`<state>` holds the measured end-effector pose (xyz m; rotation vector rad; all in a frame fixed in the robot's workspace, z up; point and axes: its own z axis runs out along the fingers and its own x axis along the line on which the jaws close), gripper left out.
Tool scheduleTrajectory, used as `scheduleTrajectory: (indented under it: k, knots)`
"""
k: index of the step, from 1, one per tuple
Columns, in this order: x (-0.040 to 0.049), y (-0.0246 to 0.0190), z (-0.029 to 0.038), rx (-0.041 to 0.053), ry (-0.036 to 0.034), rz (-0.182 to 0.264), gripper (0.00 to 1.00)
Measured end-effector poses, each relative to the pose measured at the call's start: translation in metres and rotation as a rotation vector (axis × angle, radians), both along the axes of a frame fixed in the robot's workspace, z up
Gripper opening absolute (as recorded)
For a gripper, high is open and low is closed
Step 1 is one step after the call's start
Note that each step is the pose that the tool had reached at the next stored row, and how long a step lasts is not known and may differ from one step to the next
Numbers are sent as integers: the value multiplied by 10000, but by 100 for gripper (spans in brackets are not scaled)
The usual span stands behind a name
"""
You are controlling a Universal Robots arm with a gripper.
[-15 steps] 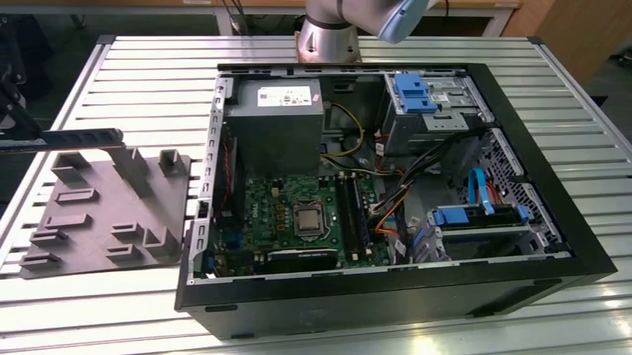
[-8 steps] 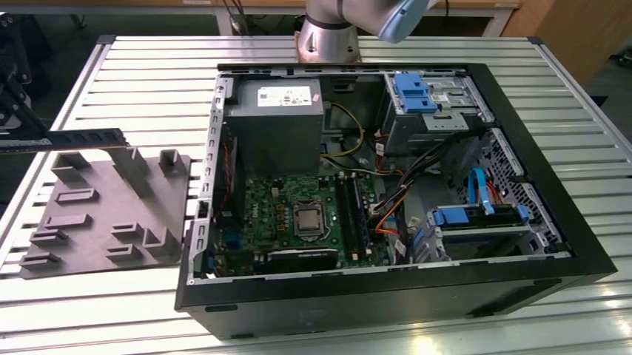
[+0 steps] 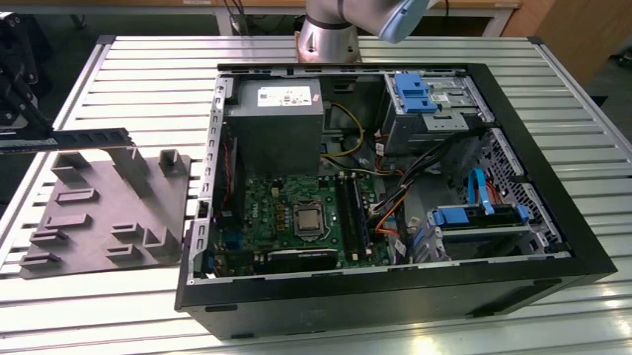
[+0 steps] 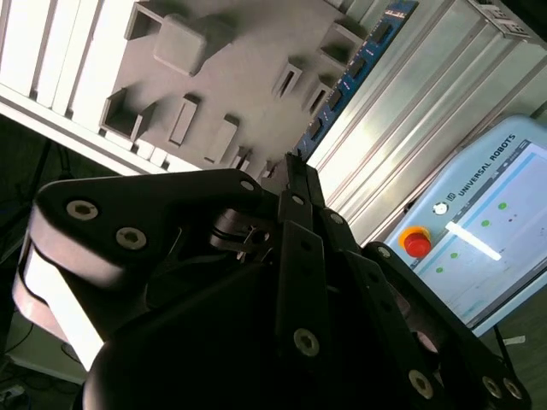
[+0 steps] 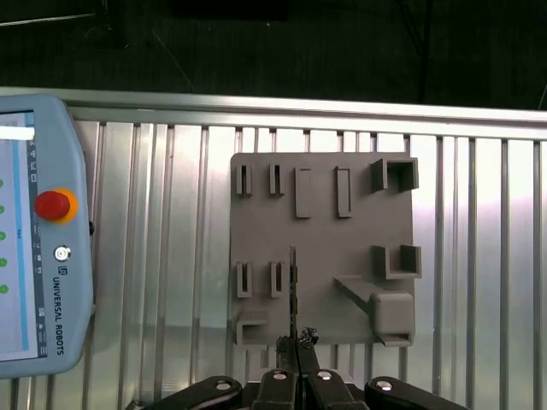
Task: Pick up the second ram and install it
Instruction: 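Pick up the second ram and move it above second insertion slot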
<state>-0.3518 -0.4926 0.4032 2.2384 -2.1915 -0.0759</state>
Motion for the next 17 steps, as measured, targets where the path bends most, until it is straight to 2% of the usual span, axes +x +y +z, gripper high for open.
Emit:
scheduleTrajectory:
  k: [17]
  knots:
    - [225, 0, 0, -1, 1, 0, 12]
